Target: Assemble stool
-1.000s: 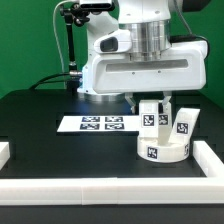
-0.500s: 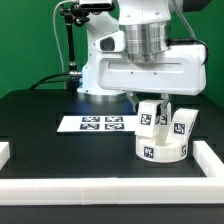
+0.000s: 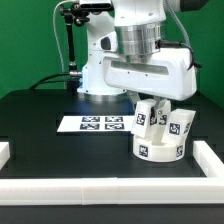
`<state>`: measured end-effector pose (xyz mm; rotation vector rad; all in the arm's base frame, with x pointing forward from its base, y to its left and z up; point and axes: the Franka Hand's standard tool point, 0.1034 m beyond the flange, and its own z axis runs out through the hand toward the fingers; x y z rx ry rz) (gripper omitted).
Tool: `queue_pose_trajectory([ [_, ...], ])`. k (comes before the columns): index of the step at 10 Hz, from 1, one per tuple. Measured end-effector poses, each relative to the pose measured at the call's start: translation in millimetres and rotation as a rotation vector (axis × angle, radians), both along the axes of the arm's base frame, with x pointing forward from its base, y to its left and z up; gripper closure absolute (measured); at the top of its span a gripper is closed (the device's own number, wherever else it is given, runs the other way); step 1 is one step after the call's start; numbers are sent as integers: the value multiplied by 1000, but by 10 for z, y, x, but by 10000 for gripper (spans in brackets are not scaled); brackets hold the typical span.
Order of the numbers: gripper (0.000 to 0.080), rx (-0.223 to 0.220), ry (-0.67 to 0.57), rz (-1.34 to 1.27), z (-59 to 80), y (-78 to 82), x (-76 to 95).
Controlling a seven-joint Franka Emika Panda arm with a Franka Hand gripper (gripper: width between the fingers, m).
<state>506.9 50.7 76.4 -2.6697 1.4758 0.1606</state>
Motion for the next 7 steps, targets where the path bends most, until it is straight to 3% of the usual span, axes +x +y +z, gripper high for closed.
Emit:
queue_pose_trajectory([
  [7, 456, 6, -19, -402, -37, 14, 60],
])
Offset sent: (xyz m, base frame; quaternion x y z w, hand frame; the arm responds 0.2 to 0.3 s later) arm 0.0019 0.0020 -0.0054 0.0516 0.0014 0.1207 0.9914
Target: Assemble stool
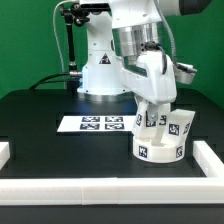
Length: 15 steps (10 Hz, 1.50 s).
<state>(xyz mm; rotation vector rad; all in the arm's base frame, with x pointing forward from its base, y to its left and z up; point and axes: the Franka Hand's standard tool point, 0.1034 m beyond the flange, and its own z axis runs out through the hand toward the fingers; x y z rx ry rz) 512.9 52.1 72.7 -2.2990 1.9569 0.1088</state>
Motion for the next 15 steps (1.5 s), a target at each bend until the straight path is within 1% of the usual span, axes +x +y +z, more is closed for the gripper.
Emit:
queue_pose_trajectory([
  [2, 456, 6, 25, -166, 8, 47, 6],
  [3, 456, 6, 29, -194, 8, 62, 4],
  [4, 456, 11, 41, -279, 9, 74, 4],
  [7, 456, 17, 49, -423, -4, 79, 9],
  [8, 386, 17, 47, -411, -4, 78, 9],
  [9, 386, 17, 47, -411, -4, 79, 9],
  [10, 217, 15, 44, -384, 10, 85, 13],
  [11, 169, 20, 34, -356, 61, 111, 35],
  [12, 169, 27, 26, -350, 123, 146, 49],
  [14, 154, 31, -4, -209, 223, 148, 7],
  [15, 151, 27, -6, -175, 197, 144, 4],
])
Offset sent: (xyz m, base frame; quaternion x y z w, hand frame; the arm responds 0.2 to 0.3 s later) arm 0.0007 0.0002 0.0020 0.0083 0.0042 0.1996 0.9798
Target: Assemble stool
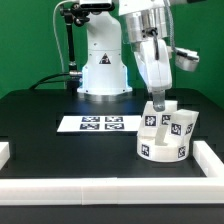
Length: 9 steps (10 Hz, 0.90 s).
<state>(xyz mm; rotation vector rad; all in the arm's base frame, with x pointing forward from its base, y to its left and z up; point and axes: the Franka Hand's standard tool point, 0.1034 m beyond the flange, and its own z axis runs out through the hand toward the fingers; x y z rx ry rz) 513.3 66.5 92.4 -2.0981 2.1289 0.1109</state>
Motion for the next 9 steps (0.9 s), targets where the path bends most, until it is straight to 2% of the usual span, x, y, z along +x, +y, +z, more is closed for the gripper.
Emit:
queue_pose_trajectory([
  [2, 151, -8, -19, 129, -12, -2, -1],
  [5, 151, -63, -77, 459, 24, 42, 36],
  [9, 151, -128, -177, 947, 49, -34, 16],
])
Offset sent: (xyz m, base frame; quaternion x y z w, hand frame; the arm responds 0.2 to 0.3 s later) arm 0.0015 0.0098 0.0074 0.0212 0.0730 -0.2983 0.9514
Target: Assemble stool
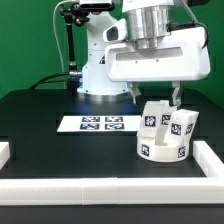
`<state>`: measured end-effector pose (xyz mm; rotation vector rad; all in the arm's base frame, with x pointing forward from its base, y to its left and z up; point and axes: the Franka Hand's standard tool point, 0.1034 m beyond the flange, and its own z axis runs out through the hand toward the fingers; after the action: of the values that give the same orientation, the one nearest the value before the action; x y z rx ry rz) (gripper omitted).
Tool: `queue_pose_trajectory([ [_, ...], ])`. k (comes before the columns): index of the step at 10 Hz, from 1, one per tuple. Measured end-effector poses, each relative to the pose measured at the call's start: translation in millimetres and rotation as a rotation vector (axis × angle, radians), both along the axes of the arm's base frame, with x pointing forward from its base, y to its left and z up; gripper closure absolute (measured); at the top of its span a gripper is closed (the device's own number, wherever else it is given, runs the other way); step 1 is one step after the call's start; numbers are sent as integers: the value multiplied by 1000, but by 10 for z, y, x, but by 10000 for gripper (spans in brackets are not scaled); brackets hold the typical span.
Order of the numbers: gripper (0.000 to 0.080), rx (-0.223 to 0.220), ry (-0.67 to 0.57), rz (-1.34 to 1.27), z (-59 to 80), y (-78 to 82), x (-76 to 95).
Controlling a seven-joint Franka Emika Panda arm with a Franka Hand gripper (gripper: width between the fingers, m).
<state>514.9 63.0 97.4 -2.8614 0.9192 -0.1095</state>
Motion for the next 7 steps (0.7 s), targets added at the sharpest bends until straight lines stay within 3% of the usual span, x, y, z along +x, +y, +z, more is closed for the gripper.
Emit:
queue_pose_trajectory([
  [5, 151, -47, -46, 532, 33, -85, -50],
  [7, 151, -54, -29, 618, 34, -75, -64],
])
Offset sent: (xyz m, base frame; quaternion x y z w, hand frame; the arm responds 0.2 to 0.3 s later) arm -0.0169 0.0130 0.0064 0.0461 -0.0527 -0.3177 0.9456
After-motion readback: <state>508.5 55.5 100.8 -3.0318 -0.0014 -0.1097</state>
